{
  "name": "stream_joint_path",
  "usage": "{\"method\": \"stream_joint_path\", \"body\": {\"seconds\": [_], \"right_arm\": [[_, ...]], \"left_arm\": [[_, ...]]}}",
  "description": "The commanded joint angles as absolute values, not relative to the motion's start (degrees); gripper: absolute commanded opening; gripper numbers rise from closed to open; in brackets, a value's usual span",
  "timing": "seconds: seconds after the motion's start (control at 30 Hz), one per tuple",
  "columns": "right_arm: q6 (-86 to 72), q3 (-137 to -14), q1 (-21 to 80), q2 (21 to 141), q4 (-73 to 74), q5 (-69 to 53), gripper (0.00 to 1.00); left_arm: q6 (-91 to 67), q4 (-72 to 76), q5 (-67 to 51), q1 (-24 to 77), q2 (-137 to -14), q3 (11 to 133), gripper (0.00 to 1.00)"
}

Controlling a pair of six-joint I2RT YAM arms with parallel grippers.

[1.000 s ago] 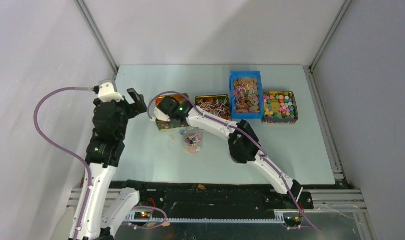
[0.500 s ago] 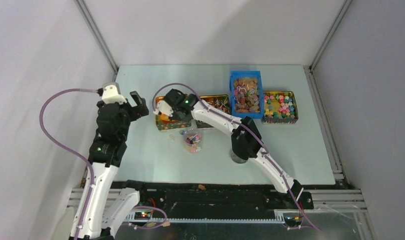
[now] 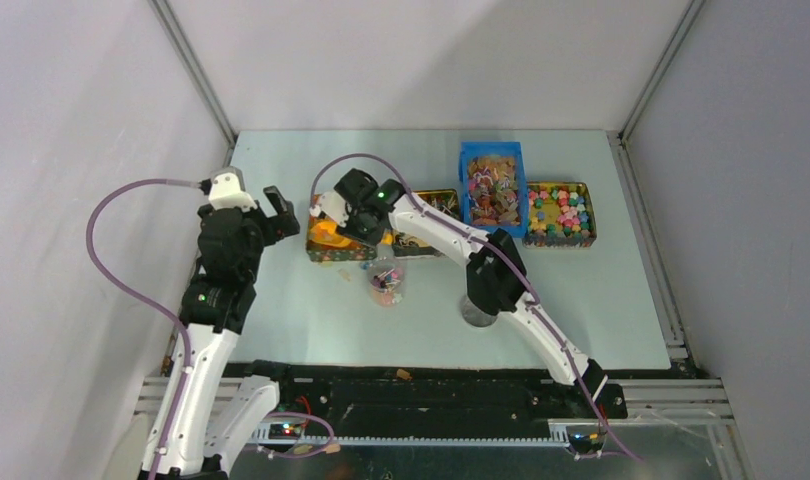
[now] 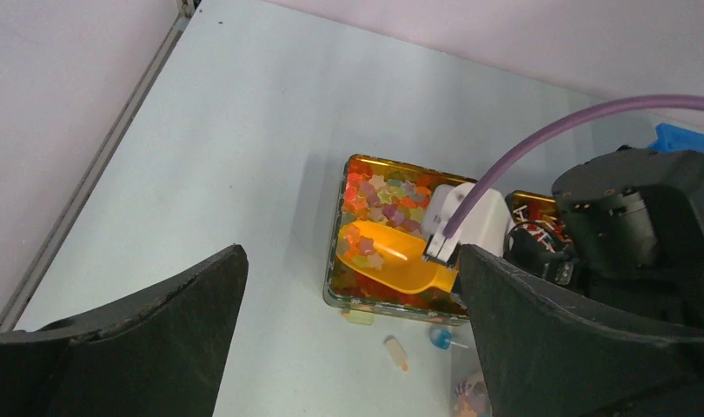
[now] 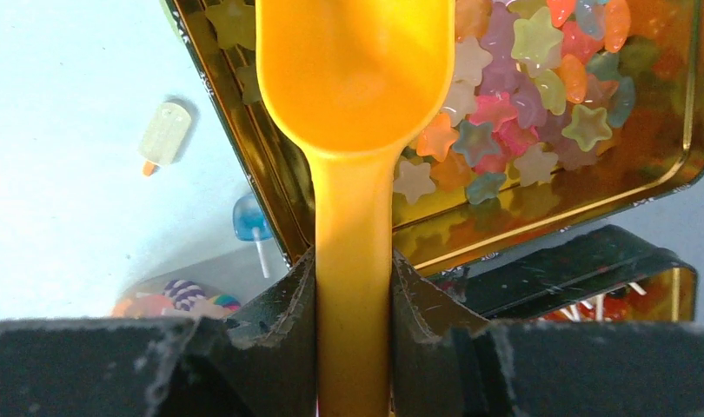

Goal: Pack the candies
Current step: Scoop the fake candies from the storage box.

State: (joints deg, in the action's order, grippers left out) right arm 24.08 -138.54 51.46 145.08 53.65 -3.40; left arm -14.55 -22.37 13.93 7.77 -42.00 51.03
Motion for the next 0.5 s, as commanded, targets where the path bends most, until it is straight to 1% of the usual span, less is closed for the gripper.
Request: {"method": "stream_joint_path", "body": {"seconds": [0.0,0.3,0.47], "right_arm": [[19.44,-141.57,49.63,144.24,53.44,-9.67,0.0],[16.74,-141.32,48.12,146.11,53.65,-10.77,0.0],[16.38,-140.85,47.99,145.18,53.22,-9.33,0.0]], "left_arm": [[-14.7,-21.44,13.9,7.95,-42.12,50.12,1.0],[-14.55,-21.6,13.92,7.92,-42.09,49.75,1.0],[-14.33,-21.83,14.04,7.93,-42.01,49.46,1.0]]}}
